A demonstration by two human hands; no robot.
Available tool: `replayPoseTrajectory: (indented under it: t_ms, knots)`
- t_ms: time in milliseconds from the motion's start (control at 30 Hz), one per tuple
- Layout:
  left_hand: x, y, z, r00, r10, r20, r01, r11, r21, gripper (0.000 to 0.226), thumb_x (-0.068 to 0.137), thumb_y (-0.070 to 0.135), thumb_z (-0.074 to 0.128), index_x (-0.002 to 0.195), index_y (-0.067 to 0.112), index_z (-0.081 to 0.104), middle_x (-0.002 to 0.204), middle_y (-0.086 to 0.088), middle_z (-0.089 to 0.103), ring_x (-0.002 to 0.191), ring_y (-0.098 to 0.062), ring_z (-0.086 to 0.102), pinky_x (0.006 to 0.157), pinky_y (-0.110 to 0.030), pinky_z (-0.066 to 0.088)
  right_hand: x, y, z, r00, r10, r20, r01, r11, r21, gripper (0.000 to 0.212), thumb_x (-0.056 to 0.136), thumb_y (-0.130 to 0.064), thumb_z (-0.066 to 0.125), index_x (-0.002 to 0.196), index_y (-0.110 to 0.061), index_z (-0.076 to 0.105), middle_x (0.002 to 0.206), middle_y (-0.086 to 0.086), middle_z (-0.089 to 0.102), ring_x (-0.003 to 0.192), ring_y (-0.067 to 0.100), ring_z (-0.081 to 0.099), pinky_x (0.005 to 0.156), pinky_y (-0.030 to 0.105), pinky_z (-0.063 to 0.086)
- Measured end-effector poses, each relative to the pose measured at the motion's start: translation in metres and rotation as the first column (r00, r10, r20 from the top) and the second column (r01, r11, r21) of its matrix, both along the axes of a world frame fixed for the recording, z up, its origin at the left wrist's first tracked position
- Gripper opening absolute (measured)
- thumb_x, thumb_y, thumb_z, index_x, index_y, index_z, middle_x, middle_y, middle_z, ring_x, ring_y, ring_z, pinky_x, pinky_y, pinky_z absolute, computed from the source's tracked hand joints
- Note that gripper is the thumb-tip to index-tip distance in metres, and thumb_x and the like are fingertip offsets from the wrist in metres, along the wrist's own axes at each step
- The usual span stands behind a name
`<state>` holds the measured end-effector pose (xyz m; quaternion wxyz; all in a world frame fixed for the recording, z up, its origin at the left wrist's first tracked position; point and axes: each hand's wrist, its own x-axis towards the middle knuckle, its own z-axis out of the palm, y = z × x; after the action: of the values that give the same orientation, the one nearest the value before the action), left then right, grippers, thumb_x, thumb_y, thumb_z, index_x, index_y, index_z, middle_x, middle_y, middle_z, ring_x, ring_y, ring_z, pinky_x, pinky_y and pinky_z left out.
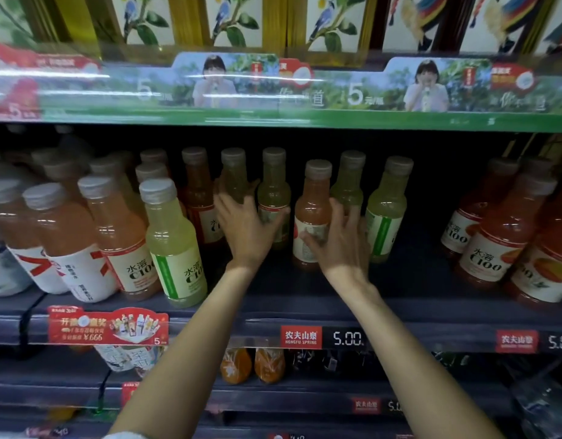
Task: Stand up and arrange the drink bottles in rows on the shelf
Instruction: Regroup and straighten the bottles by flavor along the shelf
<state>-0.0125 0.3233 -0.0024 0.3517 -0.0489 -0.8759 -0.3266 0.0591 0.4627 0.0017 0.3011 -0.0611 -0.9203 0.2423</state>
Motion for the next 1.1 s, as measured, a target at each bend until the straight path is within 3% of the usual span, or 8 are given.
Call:
replayPoseTrajectory:
  t_ms: [200, 401, 534, 701, 834, 935, 1001, 1101]
  knots:
    - [-0.014, 0.018, -0.010, 0.997, 0.077, -0.005, -0.077, 0.996, -0.046, 0.088, 0.067, 0.061, 0.074, 0.136, 0.012, 0.048, 0.157, -0.026, 0.004, 0.145, -0.044, 0.002, 0.114, -0.056, 0.012, -0.006, 0.000, 0.003, 0.996, -0.004, 0.093, 0.002, 1.000, 0.024, 0.071, 0.091, -0.043, 0.057, 0.145, -0.019, 0.016, 0.097, 0.007, 0.068, 0.087, 0.026, 0.066, 0.068, 0.032, 0.043]
    - [-0.013, 0.009, -0.011, 0.999, 0.026, 0.033, -0.025, 0.999, -0.023, 0.079, 0.067, 0.049, 0.080, 0.123, 0.002, 0.053, 0.151, -0.033, 0.014, 0.139, -0.050, 0.014, 0.112, -0.058, 0.021, -0.022, -0.009, -0.001, 0.999, 0.037, 0.020, -0.037, 0.999, -0.025, 0.049, 0.097, -0.019, 0.050, 0.138, -0.011, 0.024, 0.075, 0.001, 0.057, 0.069, 0.021, 0.063, 0.056, 0.028, 0.037]
    - [-0.007, -0.001, -0.011, 1.000, -0.024, -0.016, 0.024, 1.000, -0.007, 0.076, 0.064, 0.045, 0.083, 0.117, -0.002, 0.055, 0.148, -0.036, 0.020, 0.136, -0.053, 0.017, 0.109, -0.061, 0.025, -0.023, -0.014, -0.004, 0.987, 0.154, -0.044, -0.157, 0.985, -0.078, 0.049, 0.092, -0.014, 0.057, 0.135, -0.009, 0.032, 0.083, -0.003, 0.055, 0.071, 0.010, 0.055, 0.057, 0.021, 0.042]
    - [-0.004, -0.021, -0.014, 0.980, -0.198, 0.013, 0.198, 0.980, -0.012, 0.081, 0.068, 0.059, 0.066, 0.130, 0.009, 0.051, 0.150, -0.026, 0.019, 0.139, -0.044, 0.015, 0.114, -0.052, 0.021, -0.034, -0.030, -0.006, 0.944, 0.324, -0.054, -0.326, 0.945, -0.028, 0.065, 0.084, -0.013, 0.063, 0.141, -0.013, 0.031, 0.132, 0.007, 0.046, 0.116, 0.023, 0.052, 0.086, 0.028, 0.044]
    - [0.004, -0.029, -0.005, 0.952, -0.292, -0.090, 0.306, 0.917, 0.258, 0.057, 0.081, 0.044, 0.045, 0.124, 0.010, 0.058, 0.147, -0.017, 0.031, 0.137, -0.018, 0.022, 0.114, -0.031, 0.019, -0.038, -0.039, -0.007, 0.933, 0.360, 0.014, -0.359, 0.933, -0.039, 0.080, 0.079, -0.027, 0.071, 0.143, -0.014, 0.025, 0.133, 0.007, 0.052, 0.118, 0.023, 0.054, 0.086, 0.032, 0.045]
    - [-0.001, -0.028, 0.006, 0.985, -0.167, -0.040, 0.166, 0.870, 0.464, 0.039, 0.088, 0.026, 0.048, 0.123, 0.008, 0.049, 0.131, -0.016, 0.050, 0.125, -0.025, 0.045, 0.108, -0.040, 0.034, -0.038, -0.047, -0.007, 0.944, 0.329, -0.031, -0.330, 0.940, -0.088, 0.076, 0.081, -0.032, 0.072, 0.139, -0.012, 0.029, 0.130, 0.009, 0.055, 0.115, 0.024, 0.056, 0.084, 0.029, 0.043]
    - [-0.010, -0.029, 0.013, 0.995, -0.044, 0.089, 0.008, 0.930, 0.368, 0.047, 0.091, 0.023, 0.055, 0.131, 0.001, 0.044, 0.128, -0.019, 0.054, 0.122, -0.031, 0.046, 0.102, -0.037, 0.038, -0.038, -0.049, -0.005, 0.952, 0.298, -0.067, -0.304, 0.947, -0.108, 0.069, 0.081, -0.036, 0.072, 0.133, -0.010, 0.035, 0.125, 0.010, 0.058, 0.111, 0.024, 0.058, 0.082, 0.027, 0.043]
    - [-0.016, -0.031, 0.021, 0.996, 0.036, 0.080, -0.045, 0.993, 0.113, 0.057, 0.087, 0.026, 0.060, 0.135, 0.001, 0.043, 0.125, -0.020, 0.058, 0.119, -0.036, 0.046, 0.101, -0.039, 0.033, -0.032, -0.046, -0.005, 0.958, 0.278, -0.064, -0.285, 0.942, -0.176, 0.071, 0.078, -0.039, 0.074, 0.131, -0.015, 0.035, 0.125, 0.006, 0.058, 0.112, 0.022, 0.057, 0.084, 0.030, 0.047]
